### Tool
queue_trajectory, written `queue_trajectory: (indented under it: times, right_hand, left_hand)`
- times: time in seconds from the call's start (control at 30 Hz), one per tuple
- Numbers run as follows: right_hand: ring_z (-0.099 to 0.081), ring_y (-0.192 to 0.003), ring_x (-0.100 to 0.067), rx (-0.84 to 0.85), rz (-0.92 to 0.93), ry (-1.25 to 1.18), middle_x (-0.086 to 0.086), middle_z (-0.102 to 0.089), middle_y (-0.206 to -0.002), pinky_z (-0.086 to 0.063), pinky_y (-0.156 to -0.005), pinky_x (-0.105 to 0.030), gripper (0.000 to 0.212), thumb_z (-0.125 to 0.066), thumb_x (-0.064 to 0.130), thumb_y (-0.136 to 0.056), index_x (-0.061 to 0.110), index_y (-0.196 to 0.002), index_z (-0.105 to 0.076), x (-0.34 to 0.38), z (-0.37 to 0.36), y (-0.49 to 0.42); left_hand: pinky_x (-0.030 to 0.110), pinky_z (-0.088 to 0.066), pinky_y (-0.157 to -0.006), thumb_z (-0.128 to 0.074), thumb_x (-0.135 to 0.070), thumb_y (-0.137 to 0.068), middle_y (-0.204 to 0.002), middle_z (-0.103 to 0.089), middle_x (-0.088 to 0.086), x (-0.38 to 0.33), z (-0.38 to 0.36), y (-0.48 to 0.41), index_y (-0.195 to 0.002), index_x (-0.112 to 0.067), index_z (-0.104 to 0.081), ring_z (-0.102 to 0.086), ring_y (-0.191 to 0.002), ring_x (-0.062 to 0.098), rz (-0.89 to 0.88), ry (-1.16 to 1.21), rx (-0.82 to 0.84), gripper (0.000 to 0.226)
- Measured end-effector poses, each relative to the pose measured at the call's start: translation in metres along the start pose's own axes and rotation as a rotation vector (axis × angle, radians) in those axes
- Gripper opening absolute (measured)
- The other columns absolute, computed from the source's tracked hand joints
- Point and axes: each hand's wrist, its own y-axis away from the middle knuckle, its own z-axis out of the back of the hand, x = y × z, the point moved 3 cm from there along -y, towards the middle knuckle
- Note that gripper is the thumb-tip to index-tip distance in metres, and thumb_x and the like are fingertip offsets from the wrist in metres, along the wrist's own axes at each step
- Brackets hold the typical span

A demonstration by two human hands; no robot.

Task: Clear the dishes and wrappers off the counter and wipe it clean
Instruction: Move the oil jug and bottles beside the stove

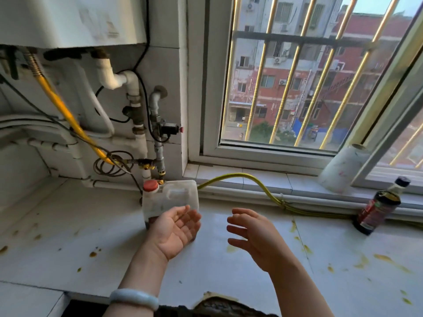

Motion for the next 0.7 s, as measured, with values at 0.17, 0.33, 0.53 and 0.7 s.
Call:
queue_trajectory:
  times: [0.17,0.33,0.53,0.7]
  right_hand:
    - [-0.063,-0.106,-0.029,-0.011,-0.004,-0.016,-0.013,-0.066,-0.112,-0.054,-0.084,-0.044,0.021,-0.055,0.008,-0.094,0.012,-0.114,-0.062,0.001,0.044,-0.008]
    - [-0.063,-0.105,-0.031,-0.018,-0.049,-0.019,-0.016,-0.066,-0.112,-0.053,-0.083,-0.046,0.024,-0.054,0.007,-0.094,0.008,-0.117,-0.06,-0.008,0.076,-0.017]
    - [-0.063,-0.106,-0.032,-0.047,-0.073,-0.052,-0.017,-0.066,-0.112,-0.052,-0.084,-0.047,0.02,-0.054,0.006,-0.094,0.009,-0.112,-0.061,-0.005,0.09,-0.033]
    - [-0.063,-0.106,-0.032,-0.069,-0.075,-0.052,-0.016,-0.067,-0.111,-0.053,-0.087,-0.047,0.02,-0.054,0.008,-0.095,0.009,-0.114,-0.061,0.001,0.093,-0.049]
  left_hand:
    - [0.044,-0.047,-0.101,-0.047,-0.014,-0.098,-0.113,-0.061,0.018,-0.004,-0.019,-0.014,-0.11,0.0,-0.058,-0.055,-0.117,0.031,-0.078,0.27,-0.01,0.021]
    - [0.047,-0.034,-0.108,-0.046,-0.016,-0.099,-0.133,-0.052,0.019,-0.016,-0.028,-0.033,-0.139,-0.001,-0.043,-0.044,-0.132,0.033,-0.193,0.394,-0.023,0.042]
    - [0.041,-0.041,-0.105,-0.052,-0.02,-0.097,-0.134,-0.051,0.014,-0.031,-0.04,-0.058,-0.131,-0.006,-0.05,-0.049,-0.124,0.028,-0.264,0.422,-0.051,0.036]
    - [0.038,-0.055,-0.085,-0.05,-0.027,-0.099,-0.118,-0.059,0.011,-0.035,-0.036,-0.077,-0.113,-0.01,-0.056,-0.058,-0.114,0.026,-0.256,0.443,-0.022,0.023]
